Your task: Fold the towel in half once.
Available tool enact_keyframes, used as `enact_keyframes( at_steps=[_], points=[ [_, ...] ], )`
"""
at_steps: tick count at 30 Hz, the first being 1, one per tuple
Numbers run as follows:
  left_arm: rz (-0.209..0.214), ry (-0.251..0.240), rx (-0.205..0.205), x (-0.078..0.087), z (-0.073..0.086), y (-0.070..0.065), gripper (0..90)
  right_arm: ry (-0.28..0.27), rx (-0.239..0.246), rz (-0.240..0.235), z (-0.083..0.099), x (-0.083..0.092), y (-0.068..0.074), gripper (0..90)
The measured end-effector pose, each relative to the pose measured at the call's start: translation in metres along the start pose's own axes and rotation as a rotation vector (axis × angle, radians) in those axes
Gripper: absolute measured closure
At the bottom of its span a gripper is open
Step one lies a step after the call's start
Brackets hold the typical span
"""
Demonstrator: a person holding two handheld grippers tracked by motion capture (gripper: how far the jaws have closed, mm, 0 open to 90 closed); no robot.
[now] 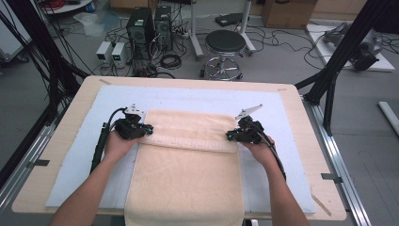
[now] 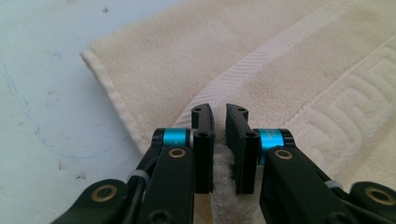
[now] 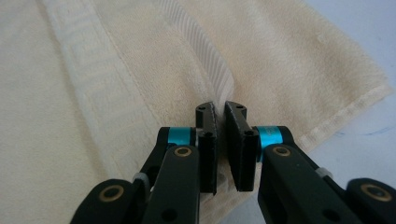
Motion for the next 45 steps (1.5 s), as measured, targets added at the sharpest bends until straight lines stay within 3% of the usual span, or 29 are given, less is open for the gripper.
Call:
enact_keyframes(
  at_steps=[3,8,14,21,23,28,32,34,37,38,39,41,45],
  points=[
    [0.008,-0.059,0.002,0.009,-0.001,-0.002,81.3,-0.033,0.004,-0.001,-0.002,0.009,0.001,83.4],
    [0.023,-0.118,-0.010,0.024,-0.006,-0.010,81.3,-0.087,0.006,-0.011,-0.009,0.028,0.002,83.6],
    [0.035,-0.186,-0.065,0.046,-0.008,-0.028,81.5,-0.155,0.040,-0.027,-0.012,0.057,0.013,83.6],
    [0.059,-0.236,-0.136,0.074,0.004,-0.057,81.9,-0.244,0.093,-0.050,-0.006,0.099,0.037,83.7],
    [0.063,-0.236,-0.170,0.082,0.012,-0.069,81.9,-0.258,0.116,-0.059,0.001,0.110,0.047,83.7],
    [0.084,-0.239,-0.209,0.101,0.033,-0.103,81.9,-0.292,0.153,-0.081,0.022,0.134,0.074,83.7],
    [0.114,-0.241,-0.254,0.123,0.052,-0.136,82.0,-0.320,0.187,-0.111,0.041,0.159,0.099,83.7],
    [0.125,-0.238,-0.255,0.134,0.065,-0.153,82.0,-0.315,0.193,-0.134,0.051,0.170,0.114,83.7],
    [0.209,-0.207,-0.269,0.143,0.086,-0.179,80.4,-0.305,0.240,-0.184,0.065,0.183,0.136,79.7],
    [0.227,-0.195,-0.270,0.144,0.089,-0.182,75.5,-0.307,0.241,-0.213,0.069,0.186,0.141,73.6],
    [0.241,-0.191,-0.276,0.145,0.093,-0.187,72.3,-0.307,0.236,-0.213,0.071,0.186,0.143,72.1],
    [0.231,-0.182,-0.285,0.144,0.094,-0.188,68.7,-0.300,0.228,-0.216,0.072,0.184,0.139,68.4],
    [0.192,-0.177,-0.275,0.133,0.084,-0.169,63.1,-0.259,0.190,-0.169,0.064,0.161,0.121,61.4]
  ],
)
Point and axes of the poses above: each handheld gripper's, and its own axes: x roughly backward along the jaws, z roughly out of its underside, y roughly to its left, the point moved 3 cm from there along -x, roughly forward along the jaws, and after that the axes turned 12 degrees about z, right-handed, at the moved point
